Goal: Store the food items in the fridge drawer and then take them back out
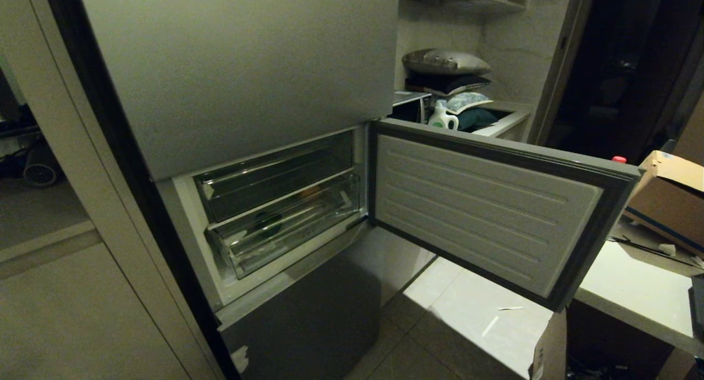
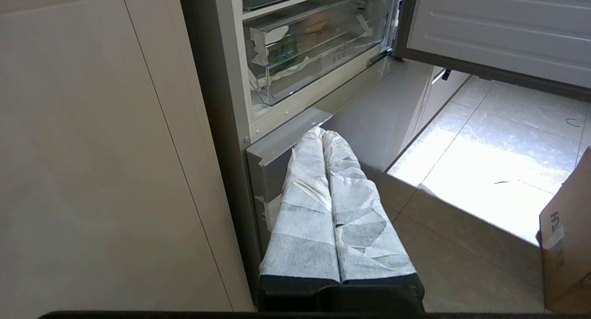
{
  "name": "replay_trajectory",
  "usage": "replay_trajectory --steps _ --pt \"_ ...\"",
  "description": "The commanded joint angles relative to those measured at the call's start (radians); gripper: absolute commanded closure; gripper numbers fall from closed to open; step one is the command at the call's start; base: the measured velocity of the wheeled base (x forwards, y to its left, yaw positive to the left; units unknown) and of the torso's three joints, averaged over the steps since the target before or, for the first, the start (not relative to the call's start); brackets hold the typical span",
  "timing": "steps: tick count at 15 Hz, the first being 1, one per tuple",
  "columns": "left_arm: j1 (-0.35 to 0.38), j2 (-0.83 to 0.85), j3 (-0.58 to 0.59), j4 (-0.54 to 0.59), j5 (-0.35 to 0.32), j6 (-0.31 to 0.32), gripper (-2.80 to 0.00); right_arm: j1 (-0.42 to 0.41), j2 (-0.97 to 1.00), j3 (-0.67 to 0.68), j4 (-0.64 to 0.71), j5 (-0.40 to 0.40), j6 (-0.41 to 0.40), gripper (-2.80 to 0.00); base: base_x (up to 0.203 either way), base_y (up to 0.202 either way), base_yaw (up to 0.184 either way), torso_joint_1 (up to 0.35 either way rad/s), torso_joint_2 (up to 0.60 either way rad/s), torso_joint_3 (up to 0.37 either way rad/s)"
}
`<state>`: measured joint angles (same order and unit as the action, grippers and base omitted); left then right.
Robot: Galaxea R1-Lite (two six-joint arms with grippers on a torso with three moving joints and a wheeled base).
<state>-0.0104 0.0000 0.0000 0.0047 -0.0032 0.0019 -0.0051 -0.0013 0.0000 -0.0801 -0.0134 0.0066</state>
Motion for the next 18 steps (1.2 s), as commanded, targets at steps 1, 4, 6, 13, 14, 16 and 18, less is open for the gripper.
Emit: replay_trajectory --steps 1,4,6,13,14,16,18 --pt "0.0 0.002 0.0 0.0 0.0 0.0 0.0 -0.002 0.003 0.021 0.01 -0.003 0.0 0.0 0.0 0.0 0.0 0.0 0.0 0.0" --pt "0.0 0.002 0.0 0.0 0.0 0.001 0.0 -0.003 0.147 -0.142 0.092 -0.02 0.032 0.0 0.0 0.0 0.0 0.0 0.0 0.0" --pt "0.0 0.002 0.0 0.0 0.0 0.0 0.0 -0.032 0.334 -0.269 0.122 -0.026 0.102 0.0 0.0 0.0 0.0 0.0 0.0 0.0" --pt "0.0 0.002 0.0 0.0 0.0 0.001 0.0 -0.49 1.129 -0.548 -0.135 0.167 0.268 0.0 0.0 0.0 0.0 0.0 0.0 0.0" --pt "0.0 0.002 0.0 0.0 0.0 0.0 0.0 -0.519 1.221 -0.569 -0.197 0.184 0.275 0.0 0.0 0.0 0.0 0.0 0.0 0.0" --pt "0.0 0.002 0.0 0.0 0.0 0.0 0.0 -0.553 1.388 -0.619 -0.29 0.205 0.283 0.0 0.0 0.0 0.0 0.0 0.0 0.0" --pt "0.0 0.002 0.0 0.0 0.0 0.0 0.0 -0.571 1.54 -0.7 -0.34 0.216 0.286 0.0 0.0 0.0 0.0 0.0 0.0 0.0"
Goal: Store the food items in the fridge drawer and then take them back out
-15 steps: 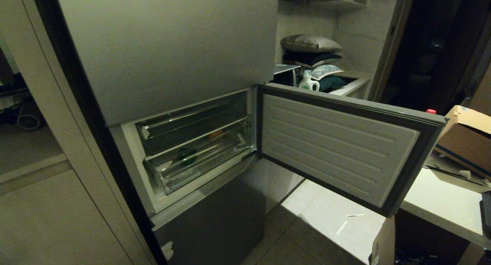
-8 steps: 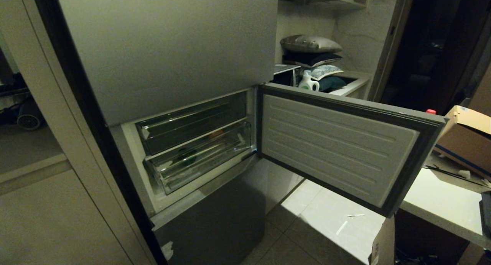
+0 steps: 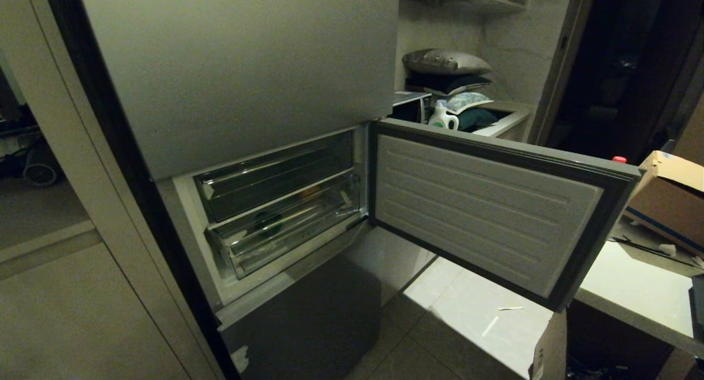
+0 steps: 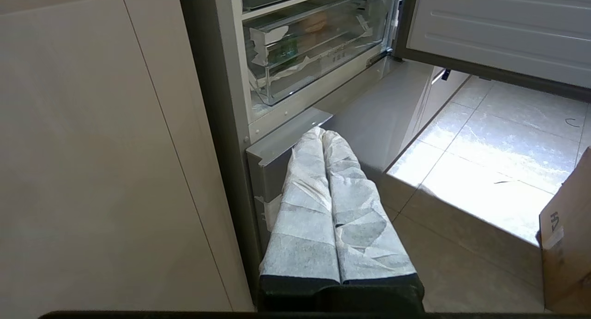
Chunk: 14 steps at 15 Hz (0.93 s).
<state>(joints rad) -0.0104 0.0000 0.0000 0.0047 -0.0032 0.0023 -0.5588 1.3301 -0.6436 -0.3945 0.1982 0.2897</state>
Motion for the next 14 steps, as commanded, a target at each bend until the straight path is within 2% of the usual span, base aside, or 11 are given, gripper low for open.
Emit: replay_trajectory --steps 1,4,7,10,14 --pt "0.0 0.002 0.0 0.0 0.0 0.0 0.0 -0.022 0.268 -0.103 -0.045 0.008 0.004 0.0 0.0 0.0 0.0 0.0 0.0 0.0" --pt "0.0 0.002 0.0 0.0 0.0 -0.001 0.0 -0.028 0.406 -0.23 -0.104 0.03 -0.009 0.0 0.0 0.0 0.0 0.0 0.0 0.0" --pt "0.0 0.002 0.0 0.0 0.0 0.001 0.0 -0.023 0.489 -0.309 -0.154 0.085 -0.036 0.0 0.0 0.0 0.0 0.0 0.0 0.0" --pt "0.0 0.002 0.0 0.0 0.0 0.001 0.0 -0.009 0.544 -0.348 -0.159 0.179 -0.035 0.0 0.0 0.0 0.0 0.0 0.0 0.0" --pt "0.0 0.002 0.0 0.0 0.0 0.001 0.0 0.005 0.588 -0.396 -0.159 0.204 -0.032 0.0 0.0 0.0 0.0 0.0 0.0 0.0"
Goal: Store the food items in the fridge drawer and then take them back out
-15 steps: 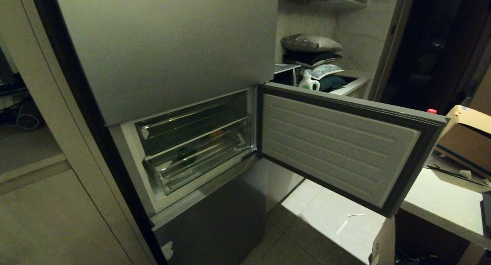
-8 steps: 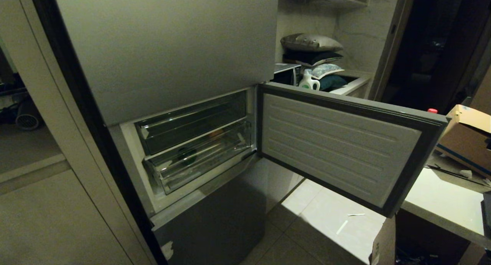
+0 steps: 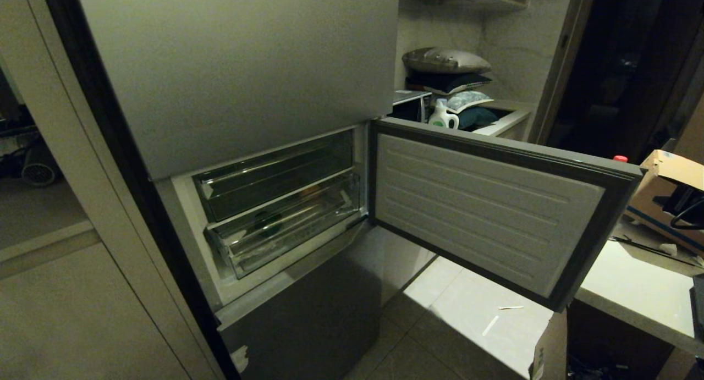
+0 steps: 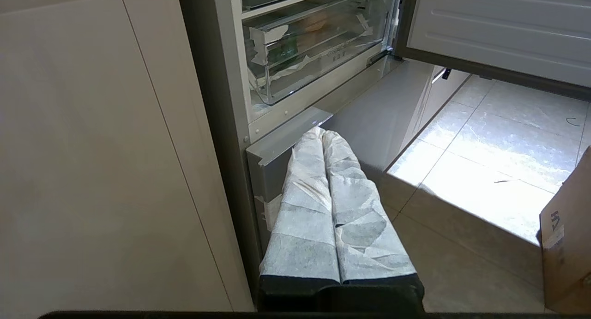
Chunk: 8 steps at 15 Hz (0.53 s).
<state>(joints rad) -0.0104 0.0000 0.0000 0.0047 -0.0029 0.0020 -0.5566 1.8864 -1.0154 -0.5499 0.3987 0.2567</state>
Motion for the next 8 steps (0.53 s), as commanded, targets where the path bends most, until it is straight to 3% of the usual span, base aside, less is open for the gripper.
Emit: replay_trajectory --steps 1,8 --pt "0.0 0.002 0.0 0.0 0.0 0.0 0.0 0.004 0.044 -0.04 -0.004 0.005 0.002 0.0 0.0 0.0 0.0 0.0 0.0 0.0" --pt "0.0 0.002 0.0 0.0 0.0 0.001 0.0 0.015 0.053 -0.056 -0.004 0.094 0.007 0.0 0.0 0.0 0.0 0.0 0.0 0.0"
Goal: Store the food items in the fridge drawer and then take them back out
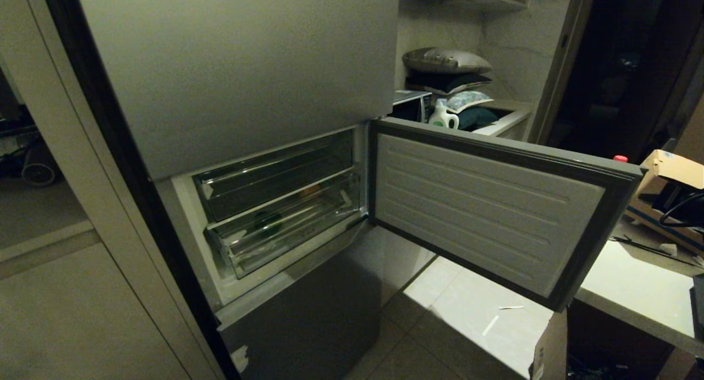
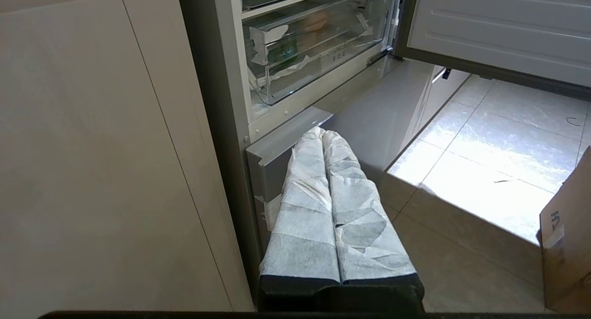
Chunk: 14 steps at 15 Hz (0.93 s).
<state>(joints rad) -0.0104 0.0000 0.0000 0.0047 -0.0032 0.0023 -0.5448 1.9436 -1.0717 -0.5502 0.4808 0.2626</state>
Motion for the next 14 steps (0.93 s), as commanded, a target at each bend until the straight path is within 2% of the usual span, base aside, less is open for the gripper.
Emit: replay_trajectory --steps 1,5,14 --pt "0.0 0.002 0.0 0.0 0.0 -0.001 0.0 0.006 -0.003 -0.003 -0.004 0.021 0.001 0.0 0.0 0.0 0.0 0.0 0.0 0.0" --pt "0.0 0.002 0.0 0.0 0.0 0.001 0.0 0.014 -0.009 0.012 -0.002 0.044 0.001 0.0 0.0 0.0 0.0 0.0 0.0 0.0" --pt "0.0 0.002 0.0 0.0 0.0 -0.001 0.0 0.015 -0.123 0.137 -0.001 0.119 -0.002 0.0 0.0 0.0 0.0 0.0 0.0 0.0"
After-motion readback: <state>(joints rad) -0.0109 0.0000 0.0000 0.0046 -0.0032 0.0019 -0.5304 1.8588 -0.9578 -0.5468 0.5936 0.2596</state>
